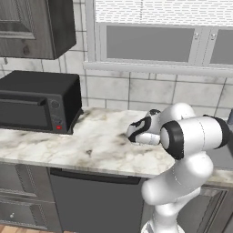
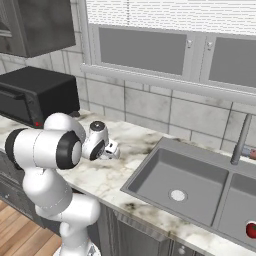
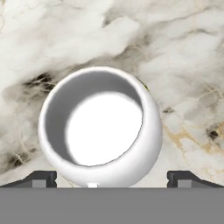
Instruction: Clear the mugs and bowl far away from the sink.
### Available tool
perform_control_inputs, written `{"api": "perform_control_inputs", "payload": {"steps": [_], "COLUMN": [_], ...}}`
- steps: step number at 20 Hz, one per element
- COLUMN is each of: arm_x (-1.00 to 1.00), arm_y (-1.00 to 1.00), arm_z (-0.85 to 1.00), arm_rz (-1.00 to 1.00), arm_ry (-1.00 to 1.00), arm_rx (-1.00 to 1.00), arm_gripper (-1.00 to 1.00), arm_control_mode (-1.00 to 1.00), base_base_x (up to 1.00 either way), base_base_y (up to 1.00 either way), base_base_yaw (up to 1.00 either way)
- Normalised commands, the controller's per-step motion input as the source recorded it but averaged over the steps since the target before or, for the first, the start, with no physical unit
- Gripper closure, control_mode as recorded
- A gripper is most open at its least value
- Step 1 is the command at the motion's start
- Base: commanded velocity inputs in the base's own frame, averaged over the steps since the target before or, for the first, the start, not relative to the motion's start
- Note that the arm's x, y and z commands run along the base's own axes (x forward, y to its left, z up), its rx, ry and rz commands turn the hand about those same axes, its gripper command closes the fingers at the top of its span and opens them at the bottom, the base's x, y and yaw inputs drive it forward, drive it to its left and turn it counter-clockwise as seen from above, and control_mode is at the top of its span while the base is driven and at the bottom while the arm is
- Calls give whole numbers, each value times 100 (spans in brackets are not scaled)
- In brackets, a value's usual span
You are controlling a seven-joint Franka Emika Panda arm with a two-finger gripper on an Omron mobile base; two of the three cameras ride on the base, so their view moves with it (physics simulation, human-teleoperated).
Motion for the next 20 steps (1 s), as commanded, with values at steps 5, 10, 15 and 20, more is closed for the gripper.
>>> {"api": "perform_control_inputs", "payload": {"steps": [5, 10, 15, 20], "arm_x": [0, 0, 0, -37], "arm_y": [0, 0, 0, 1], "arm_z": [0, 0, 0, 40], "arm_rz": [0, 0, 0, 0], "arm_ry": [0, 0, 0, -28], "arm_rx": [0, 0, 0, 0], "arm_gripper": [100, 100, 100, 100], "arm_control_mode": [-100, -100, -100, -100], "base_base_x": [0, 0, 0, 0], "base_base_y": [0, 0, 0, 0], "base_base_yaw": [0, 0, 0, 0]}}
